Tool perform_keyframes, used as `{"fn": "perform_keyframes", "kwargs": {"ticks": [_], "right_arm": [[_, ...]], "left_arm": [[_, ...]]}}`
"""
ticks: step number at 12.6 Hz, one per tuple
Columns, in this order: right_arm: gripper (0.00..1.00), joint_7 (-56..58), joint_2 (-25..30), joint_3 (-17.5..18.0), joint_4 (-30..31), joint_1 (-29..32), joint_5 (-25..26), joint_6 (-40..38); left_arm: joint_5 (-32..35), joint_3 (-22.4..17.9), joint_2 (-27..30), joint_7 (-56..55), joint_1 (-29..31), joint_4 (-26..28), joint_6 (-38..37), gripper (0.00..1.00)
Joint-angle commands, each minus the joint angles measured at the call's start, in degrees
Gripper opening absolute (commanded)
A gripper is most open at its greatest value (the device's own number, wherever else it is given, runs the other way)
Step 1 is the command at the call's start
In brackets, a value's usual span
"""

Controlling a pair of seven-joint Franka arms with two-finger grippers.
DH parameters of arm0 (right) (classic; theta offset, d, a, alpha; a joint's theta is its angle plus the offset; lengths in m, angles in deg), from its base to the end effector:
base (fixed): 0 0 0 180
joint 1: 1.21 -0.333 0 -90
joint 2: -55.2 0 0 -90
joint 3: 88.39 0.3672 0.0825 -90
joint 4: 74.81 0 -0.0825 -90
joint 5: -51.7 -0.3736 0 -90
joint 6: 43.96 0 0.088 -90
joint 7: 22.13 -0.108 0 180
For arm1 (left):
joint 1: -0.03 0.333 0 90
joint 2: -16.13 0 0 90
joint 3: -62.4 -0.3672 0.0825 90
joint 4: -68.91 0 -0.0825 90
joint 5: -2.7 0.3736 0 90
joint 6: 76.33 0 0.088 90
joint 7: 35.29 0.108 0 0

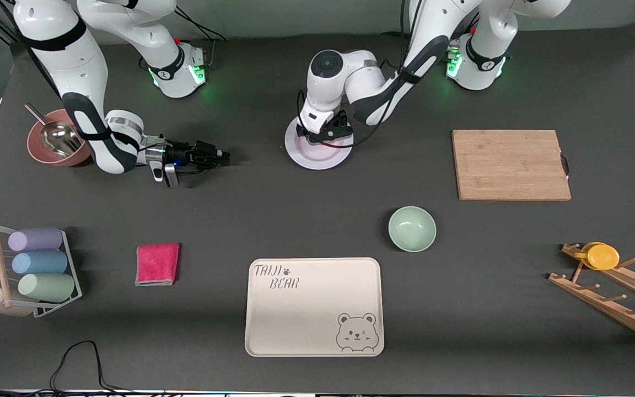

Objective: Place orange and plate with both arms
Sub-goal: 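Lower the orange onto the plate and open the left gripper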

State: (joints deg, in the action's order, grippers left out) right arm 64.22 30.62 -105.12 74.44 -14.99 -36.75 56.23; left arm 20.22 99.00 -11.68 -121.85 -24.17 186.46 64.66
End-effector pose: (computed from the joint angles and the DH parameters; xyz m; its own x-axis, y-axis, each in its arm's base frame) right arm 0.3633 0.0610 0.1608 0.9983 -0.0033 0.0587 0.0551 -0.2961 -0.9536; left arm 0.3186 -0.5195 0.2974 0.9603 0.2677 -0.0781 0.2723 -0.9606 0.0560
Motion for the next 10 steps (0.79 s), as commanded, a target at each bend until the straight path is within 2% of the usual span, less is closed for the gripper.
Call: {"fn": "perform_keyframes", "kwargs": {"ticks": [1,4,7,8,10], "right_arm": [[0.40,2.1,-1.3,0.1,-0.4,0.3,-1.3,-1.0],[0.40,1.9,-2.9,1.3,-0.6,-0.1,-1.9,-0.9],[0.40,1.8,-4.2,5.4,-0.8,-0.5,-7.1,0.3],[0.40,1.8,-4.4,7.7,-0.8,-0.5,-9.7,1.1],[0.40,1.8,-4.4,9.6,-1.0,-0.5,-11.6,2.8]], "left_arm": [[0.0,0.5,8.1,2.2,4.0,-0.1,-8.2,1.00],[-5.9,0.7,15.0,16.2,13.1,-0.2,-12.4,1.00],[-9.4,0.3,21.1,29.1,23.2,-1.3,-19.2,1.00],[-9.7,0.2,22.9,37.1,29.6,-4.3,-25.6,1.00],[-9.8,0.1,22.5,47.0,36.7,-10.9,-33.1,1.00]]}}
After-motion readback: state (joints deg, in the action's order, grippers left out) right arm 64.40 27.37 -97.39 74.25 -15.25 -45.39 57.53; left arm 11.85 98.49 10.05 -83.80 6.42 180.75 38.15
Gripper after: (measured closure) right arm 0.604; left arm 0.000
